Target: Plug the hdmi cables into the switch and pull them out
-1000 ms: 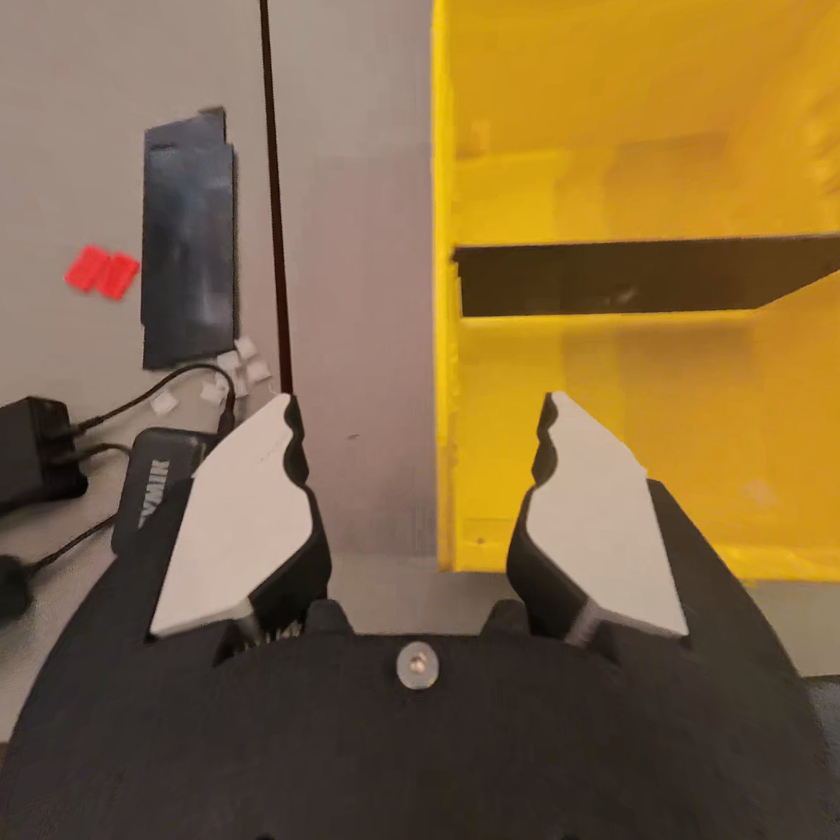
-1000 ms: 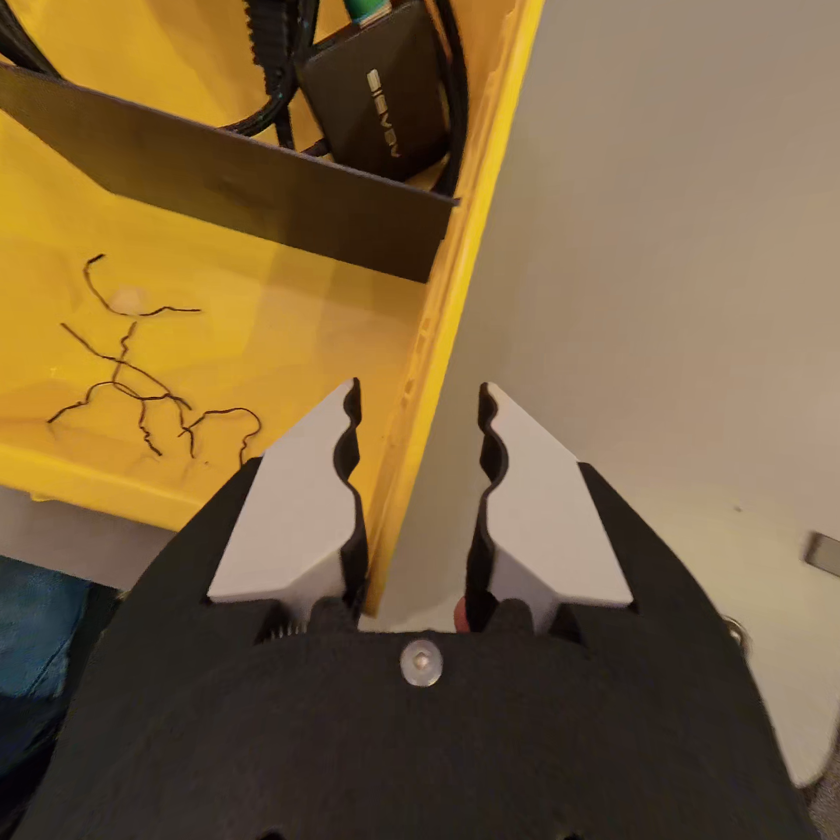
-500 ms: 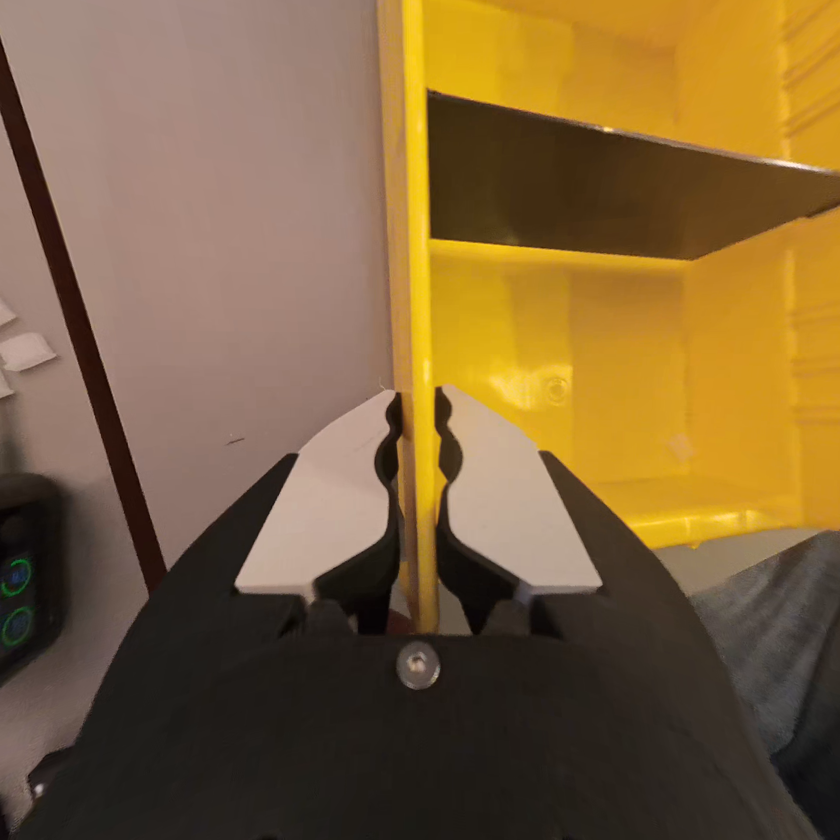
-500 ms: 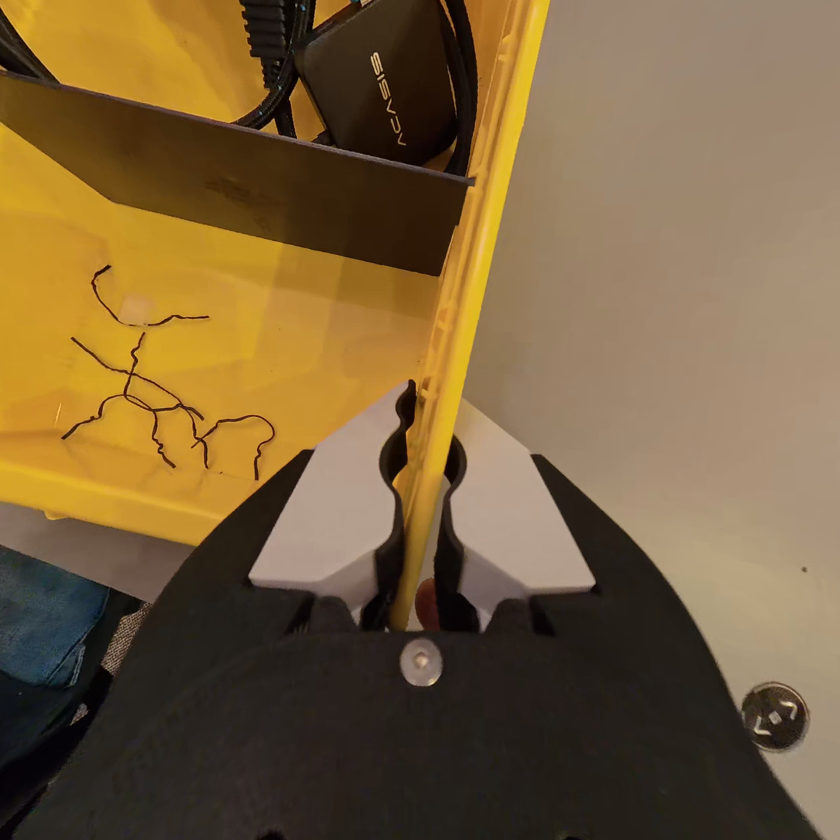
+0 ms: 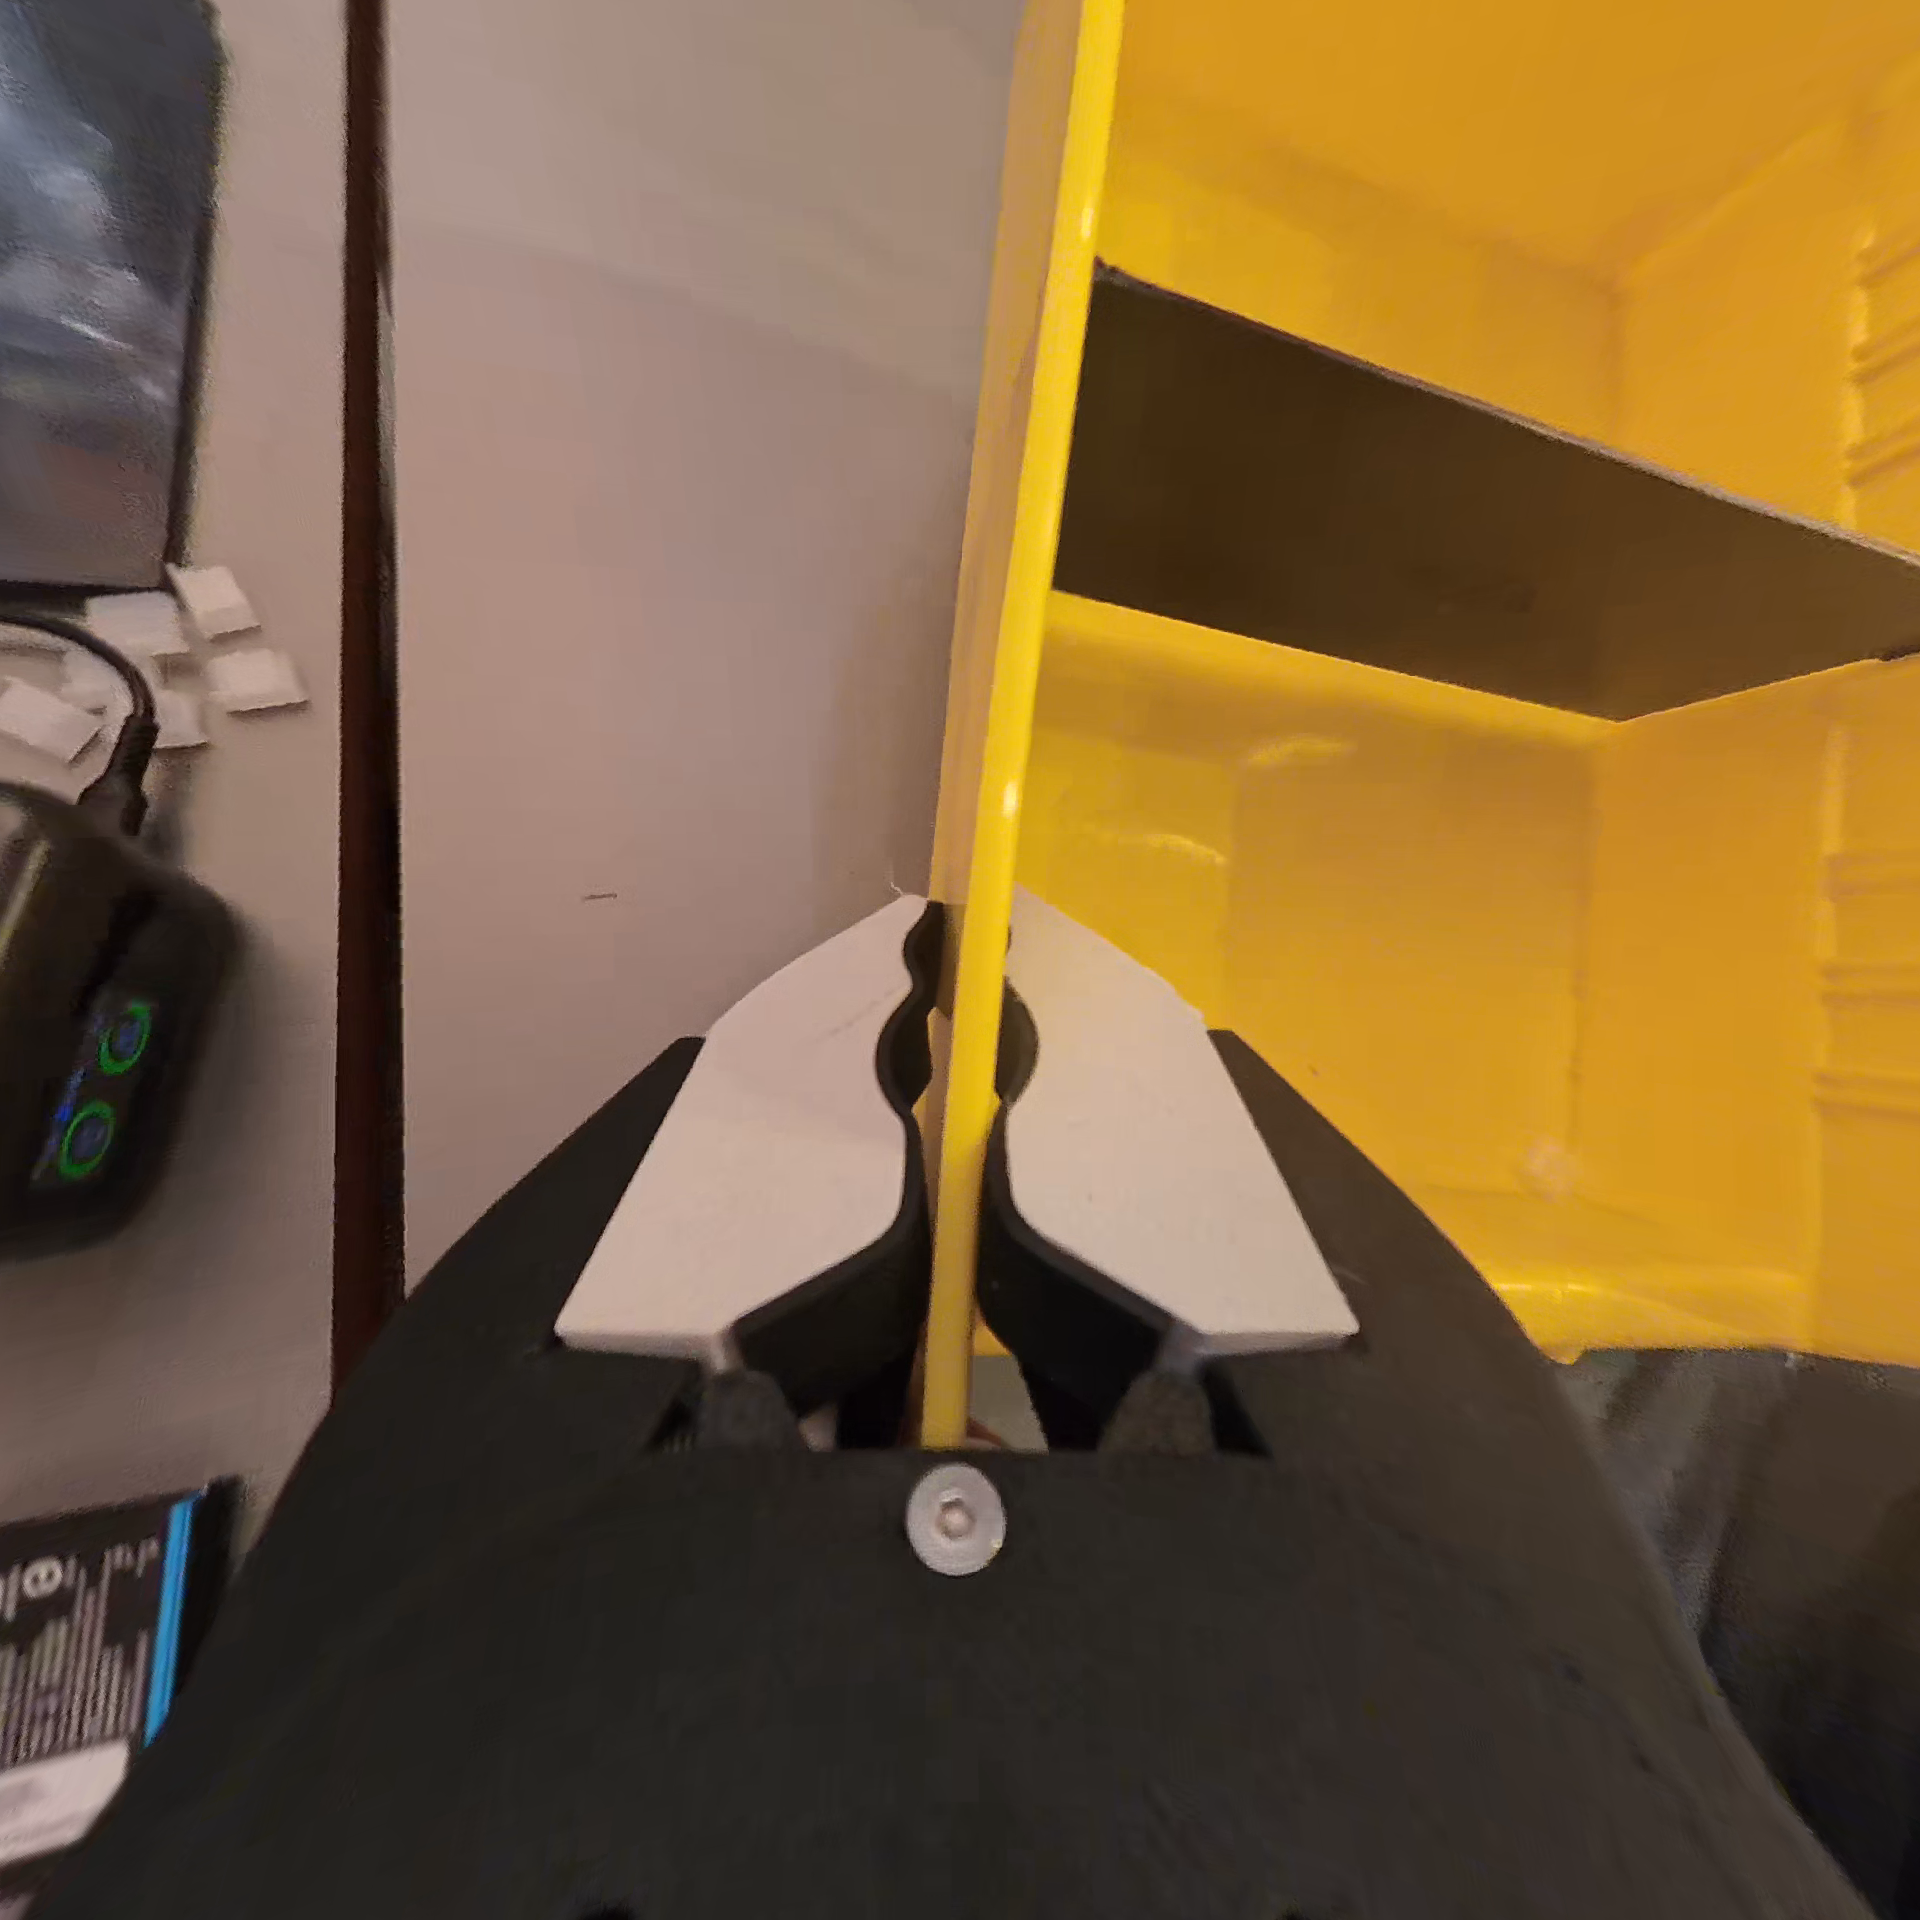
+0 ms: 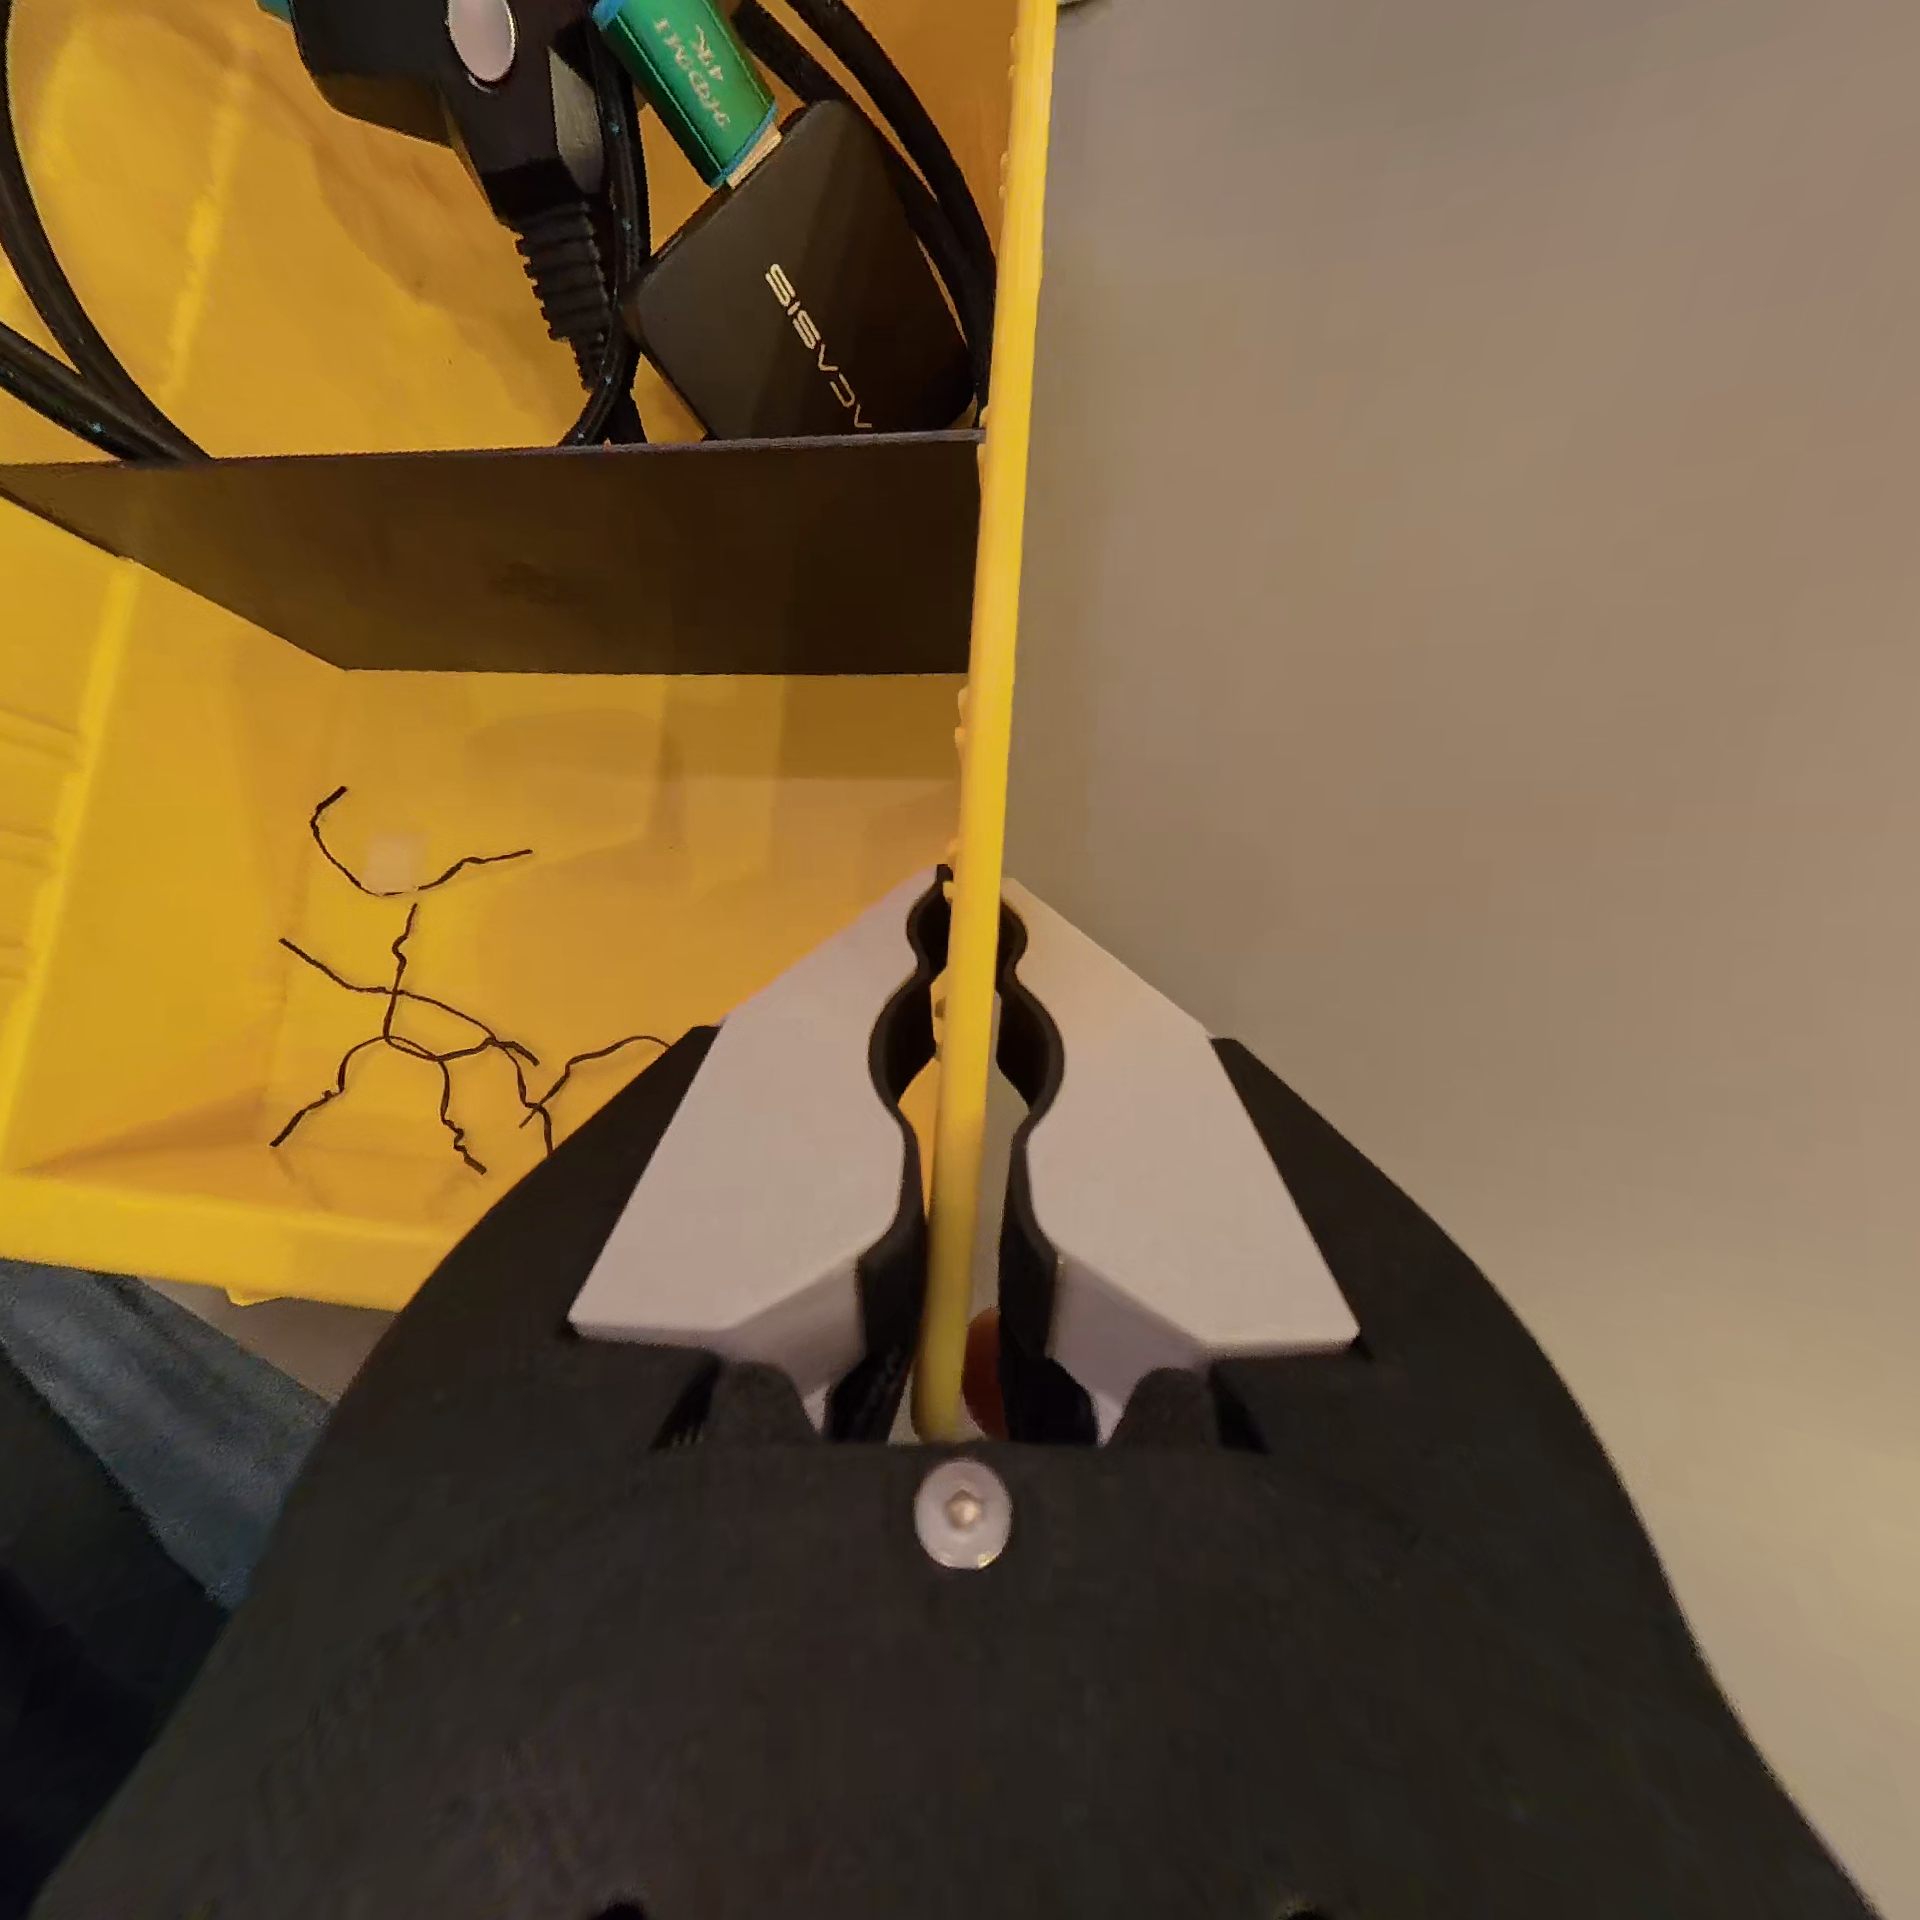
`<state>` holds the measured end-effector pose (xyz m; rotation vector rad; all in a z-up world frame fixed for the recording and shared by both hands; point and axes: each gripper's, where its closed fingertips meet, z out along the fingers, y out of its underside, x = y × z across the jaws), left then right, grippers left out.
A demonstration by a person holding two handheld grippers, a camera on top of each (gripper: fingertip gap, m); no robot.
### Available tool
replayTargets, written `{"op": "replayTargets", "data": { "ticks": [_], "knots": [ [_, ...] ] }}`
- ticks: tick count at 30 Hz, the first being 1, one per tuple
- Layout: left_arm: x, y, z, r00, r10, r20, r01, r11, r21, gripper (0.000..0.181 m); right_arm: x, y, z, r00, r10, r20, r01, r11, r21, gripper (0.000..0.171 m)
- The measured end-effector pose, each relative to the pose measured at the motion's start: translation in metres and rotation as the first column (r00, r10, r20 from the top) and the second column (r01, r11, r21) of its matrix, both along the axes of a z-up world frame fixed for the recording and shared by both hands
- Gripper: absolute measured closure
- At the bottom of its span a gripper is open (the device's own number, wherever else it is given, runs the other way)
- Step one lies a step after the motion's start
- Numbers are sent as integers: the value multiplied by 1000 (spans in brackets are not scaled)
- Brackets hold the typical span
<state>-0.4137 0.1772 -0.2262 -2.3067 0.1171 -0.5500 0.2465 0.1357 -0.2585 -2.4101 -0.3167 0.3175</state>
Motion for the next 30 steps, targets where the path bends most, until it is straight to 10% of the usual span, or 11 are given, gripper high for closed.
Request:
{"op": "replayTargets", "data": {
  "ticks": [6, 21, 30],
  "knots": [
    [-20, -26, 33, 991, 95, 94, -103, 991, 89, 178, -135, 2, 6, 959, 113, -261, -127, 991, -34, 114],
    [-37, -78, 137, 981, 123, 149, -166, 931, 326, 178, -401, -15, 15, 797, 479, -368, -511, 859, 12, 72],
    [81, -58, 168, 992, -41, 118, -7, 925, 379, 178, -333, -18, 123, 761, 514, -395, -395, 851, 347, 58]
  ]
}}
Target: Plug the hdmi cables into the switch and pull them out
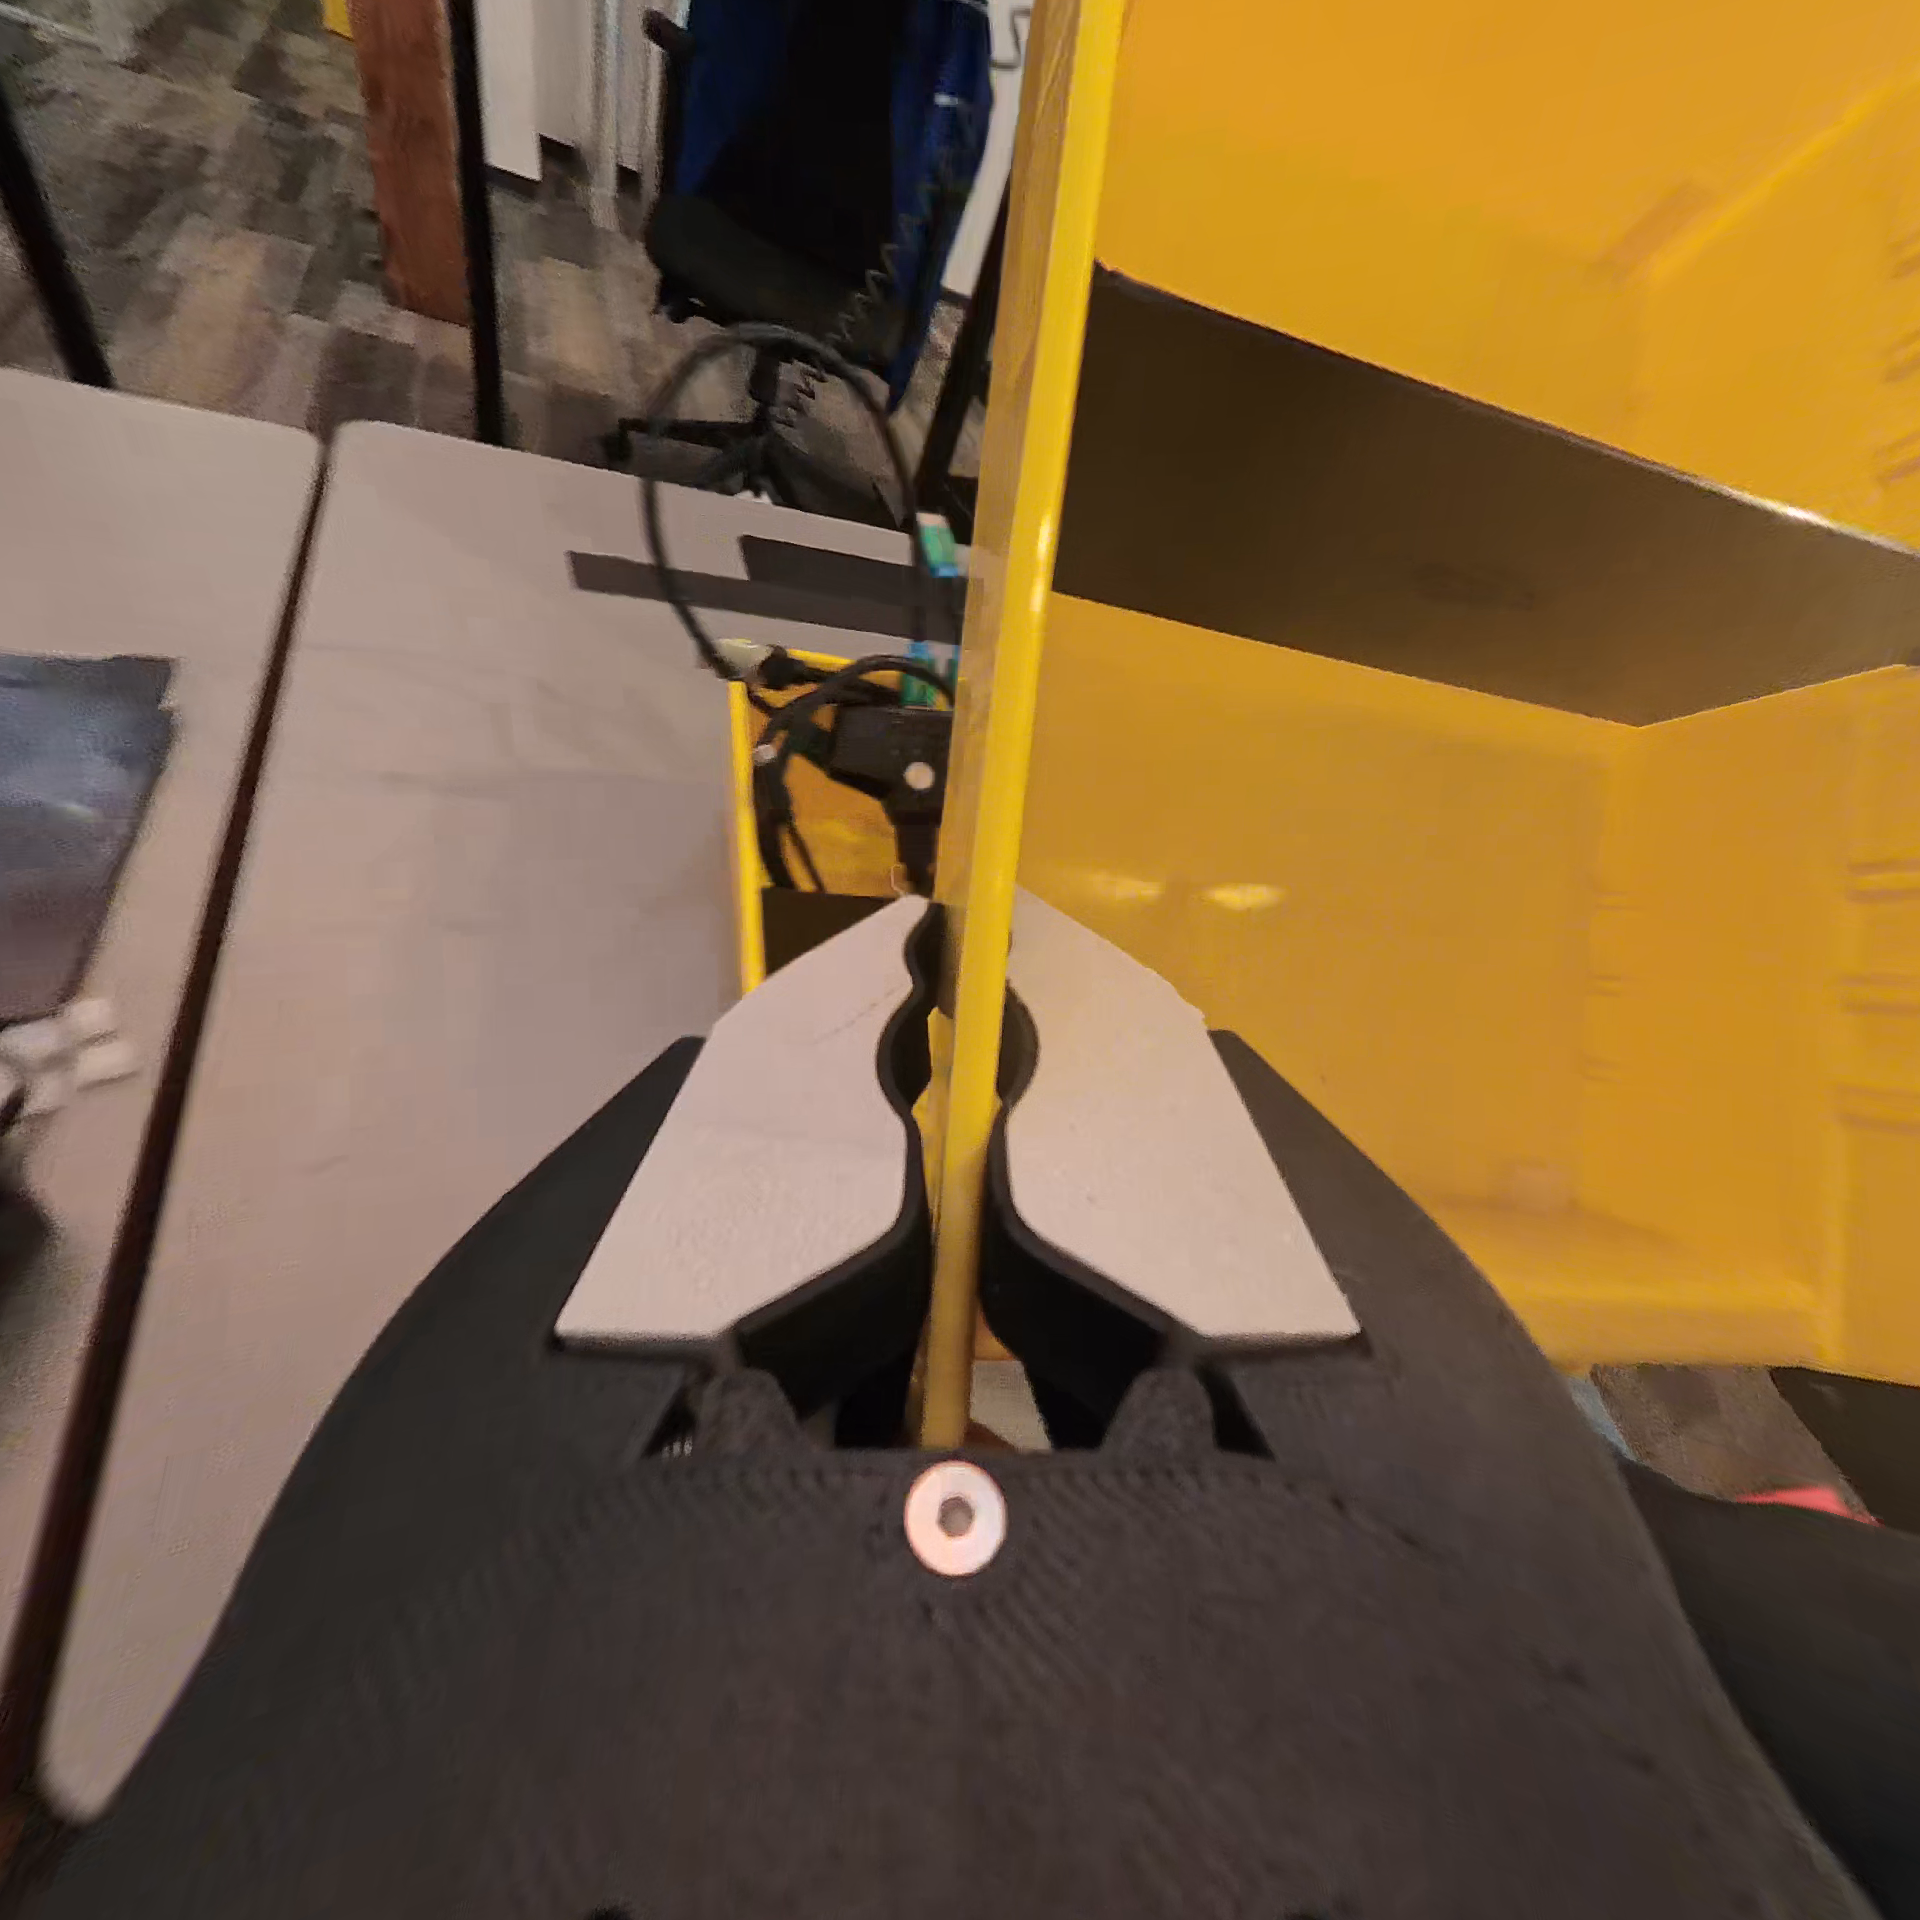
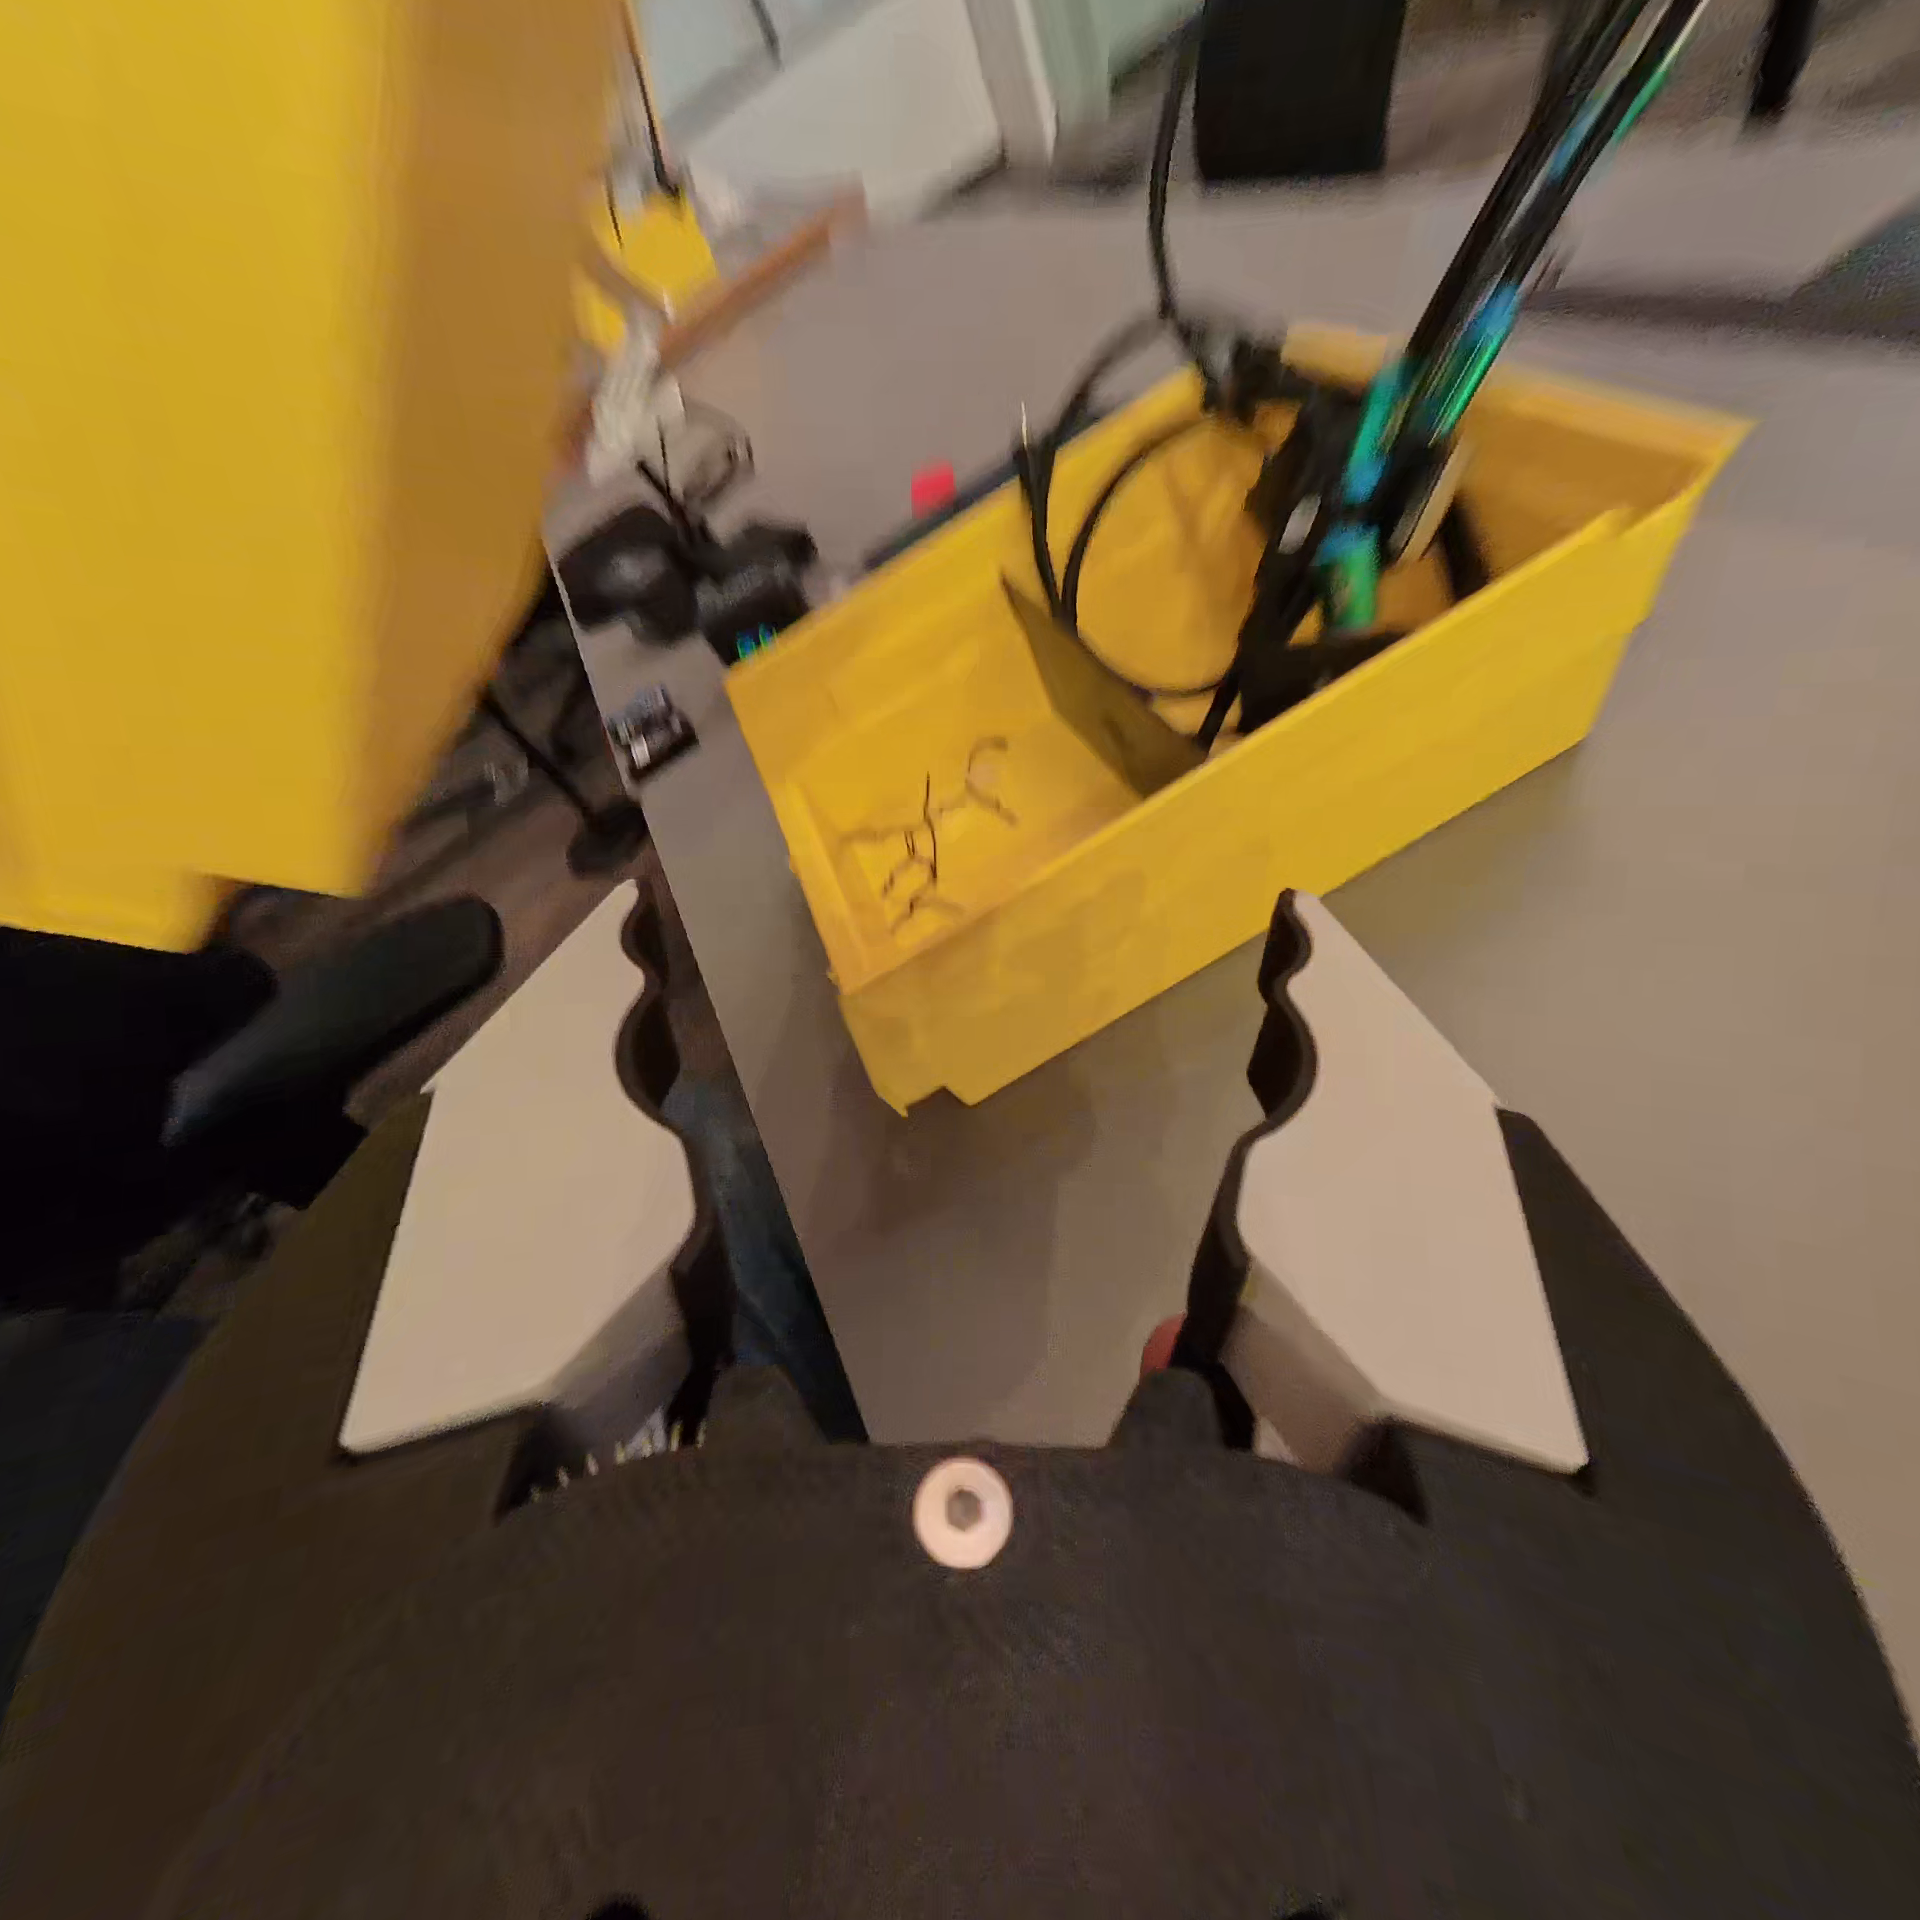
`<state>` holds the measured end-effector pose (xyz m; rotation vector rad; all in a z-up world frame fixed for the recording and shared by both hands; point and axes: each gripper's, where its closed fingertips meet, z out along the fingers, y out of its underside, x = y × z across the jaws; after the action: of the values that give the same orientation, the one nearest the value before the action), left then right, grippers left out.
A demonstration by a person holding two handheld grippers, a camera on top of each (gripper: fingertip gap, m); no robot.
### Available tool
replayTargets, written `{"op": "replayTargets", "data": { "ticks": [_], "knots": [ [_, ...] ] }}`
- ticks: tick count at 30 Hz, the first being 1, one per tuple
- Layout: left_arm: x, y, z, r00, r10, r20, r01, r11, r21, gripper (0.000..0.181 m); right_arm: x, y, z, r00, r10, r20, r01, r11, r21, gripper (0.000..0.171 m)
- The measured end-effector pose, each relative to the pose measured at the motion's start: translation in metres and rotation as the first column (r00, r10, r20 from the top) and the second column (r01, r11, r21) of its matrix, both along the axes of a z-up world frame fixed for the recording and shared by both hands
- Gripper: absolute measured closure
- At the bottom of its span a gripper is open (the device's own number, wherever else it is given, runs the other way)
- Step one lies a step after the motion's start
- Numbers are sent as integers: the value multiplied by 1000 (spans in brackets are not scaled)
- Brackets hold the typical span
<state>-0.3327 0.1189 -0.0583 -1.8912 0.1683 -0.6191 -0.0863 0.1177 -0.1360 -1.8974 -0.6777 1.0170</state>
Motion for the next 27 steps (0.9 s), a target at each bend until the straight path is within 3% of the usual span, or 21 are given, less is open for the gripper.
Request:
{"op": "replayTargets", "data": {
  "ticks": [4, 8, 12, 16, 19, 27],
  "knots": [
    [85, 30, -8, 991, -76, -108, 78, 997, 10, 178, 70, -50, 71, 983, -103, -150, 131, 973, 190, 58],
    [183, 56, -23, 965, -193, -178, 192, 981, -22, 177, 114, -89, 79, 967, -223, -120, 247, 938, 242, 54],
    [282, 66, -51, 930, -312, -196, 299, 950, -92, 177, 154, -85, 51, 919, -392, -40, 392, 900, 191, 53],
    [365, 65, -85, 904, -385, -183, 361, 920, -151, 177, 217, -69, 14, 832, -553, 42, 542, 826, 154, 69],
    [405, 63, -116, 895, -423, -141, 386, 893, -231, 175, 263, -63, -6, 787, -613, 66, 603, 788, 120, 88],
    [468, 18, -186, 825, -548, -139, 455, 789, -414, 151, 339, -52, -70, 739, -643, 202, 658, 753, -11, 87]
  ]
}}
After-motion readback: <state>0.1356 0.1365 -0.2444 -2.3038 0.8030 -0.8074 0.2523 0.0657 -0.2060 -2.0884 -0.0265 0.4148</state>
